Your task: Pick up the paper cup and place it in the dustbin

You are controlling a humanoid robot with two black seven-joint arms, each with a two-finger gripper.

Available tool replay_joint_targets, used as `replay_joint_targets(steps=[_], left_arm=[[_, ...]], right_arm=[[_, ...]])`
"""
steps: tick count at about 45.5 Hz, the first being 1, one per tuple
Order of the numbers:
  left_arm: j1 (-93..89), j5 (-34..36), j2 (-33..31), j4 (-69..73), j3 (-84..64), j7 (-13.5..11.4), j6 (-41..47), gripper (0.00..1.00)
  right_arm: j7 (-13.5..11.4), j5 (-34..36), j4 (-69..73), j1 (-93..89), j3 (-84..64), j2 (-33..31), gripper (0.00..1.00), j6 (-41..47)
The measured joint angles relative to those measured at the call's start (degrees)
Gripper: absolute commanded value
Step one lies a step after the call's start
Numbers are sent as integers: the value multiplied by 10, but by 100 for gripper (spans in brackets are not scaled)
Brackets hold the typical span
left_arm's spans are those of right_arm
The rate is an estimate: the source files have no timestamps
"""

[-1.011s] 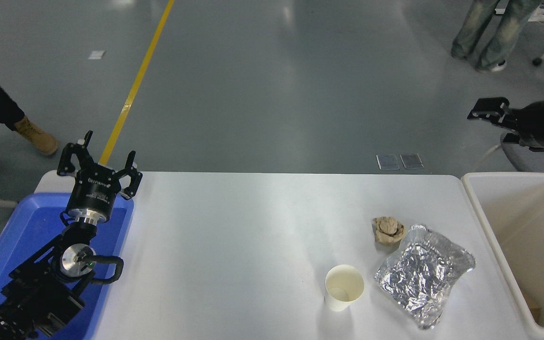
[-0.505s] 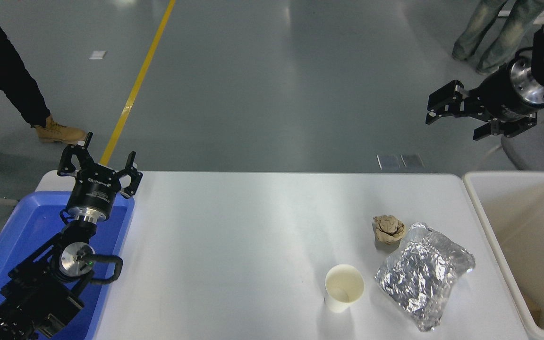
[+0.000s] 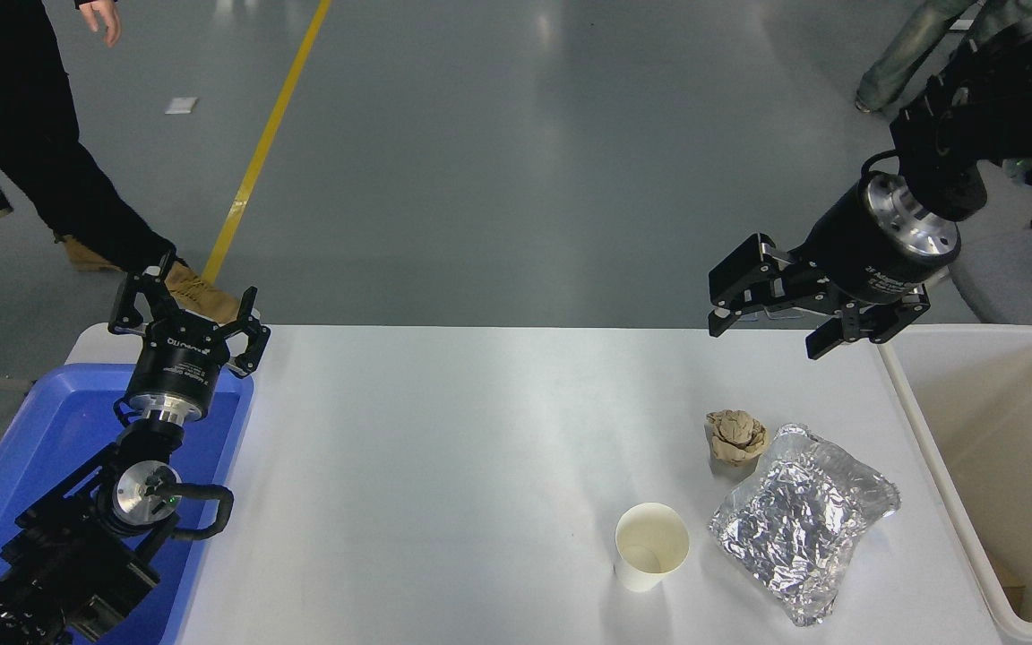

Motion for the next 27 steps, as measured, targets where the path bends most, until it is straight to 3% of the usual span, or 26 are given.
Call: replay_joint_targets(steps=[27], left_arm=[[0, 0, 0, 0, -1, 0, 0, 98]], right_arm=[[-8, -8, 13, -107, 28, 29, 100, -73]])
